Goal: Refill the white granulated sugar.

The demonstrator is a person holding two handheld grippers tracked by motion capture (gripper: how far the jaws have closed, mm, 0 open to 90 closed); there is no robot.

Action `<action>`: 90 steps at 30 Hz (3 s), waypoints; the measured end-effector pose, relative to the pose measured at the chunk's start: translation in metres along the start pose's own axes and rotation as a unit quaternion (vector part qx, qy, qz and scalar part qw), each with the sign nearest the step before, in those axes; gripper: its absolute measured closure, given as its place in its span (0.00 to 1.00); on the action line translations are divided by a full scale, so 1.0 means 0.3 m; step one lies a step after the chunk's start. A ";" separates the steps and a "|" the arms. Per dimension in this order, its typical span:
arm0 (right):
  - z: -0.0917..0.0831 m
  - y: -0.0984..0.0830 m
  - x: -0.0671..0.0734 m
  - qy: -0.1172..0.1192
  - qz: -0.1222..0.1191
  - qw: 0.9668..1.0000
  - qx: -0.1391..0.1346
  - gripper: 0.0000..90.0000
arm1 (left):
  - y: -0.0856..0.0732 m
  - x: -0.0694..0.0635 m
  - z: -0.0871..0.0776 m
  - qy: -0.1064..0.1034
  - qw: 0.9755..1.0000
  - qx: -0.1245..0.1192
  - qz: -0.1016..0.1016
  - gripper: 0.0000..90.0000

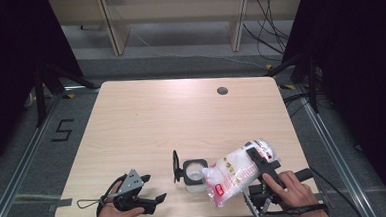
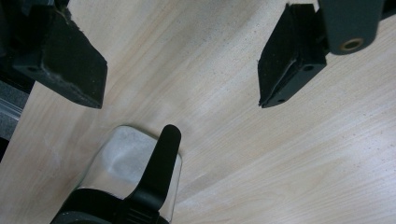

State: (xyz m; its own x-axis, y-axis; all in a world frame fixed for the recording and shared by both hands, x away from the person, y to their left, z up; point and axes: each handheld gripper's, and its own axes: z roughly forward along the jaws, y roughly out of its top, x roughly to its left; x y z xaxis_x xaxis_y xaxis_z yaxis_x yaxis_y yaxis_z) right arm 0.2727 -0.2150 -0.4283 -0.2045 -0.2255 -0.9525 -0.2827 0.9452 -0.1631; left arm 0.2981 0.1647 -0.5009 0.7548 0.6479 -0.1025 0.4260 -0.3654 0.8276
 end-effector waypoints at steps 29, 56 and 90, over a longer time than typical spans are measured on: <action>-0.006 -0.001 -0.002 0.006 0.009 1.000 0.004 0.44 | 0.001 0.003 -0.003 0.004 1.000 0.002 0.006 0.17; -0.008 -0.002 -0.011 0.000 0.006 1.000 -0.005 0.44 | 0.001 0.001 -0.002 0.002 1.000 0.001 0.005 0.17; -0.007 -0.003 -0.018 -0.013 -0.012 1.000 -0.018 0.44 | 0.001 0.001 -0.002 0.002 1.000 0.001 0.004 0.17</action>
State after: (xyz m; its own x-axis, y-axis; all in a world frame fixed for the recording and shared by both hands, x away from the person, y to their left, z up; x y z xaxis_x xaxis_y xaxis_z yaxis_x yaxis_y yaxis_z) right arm 0.2721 -0.2151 -0.4225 -0.1725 -0.2420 -0.9548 -0.3206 0.9304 -0.1779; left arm 0.2981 0.1652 -0.5003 0.7561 0.6478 -0.0933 0.4206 -0.3718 0.8276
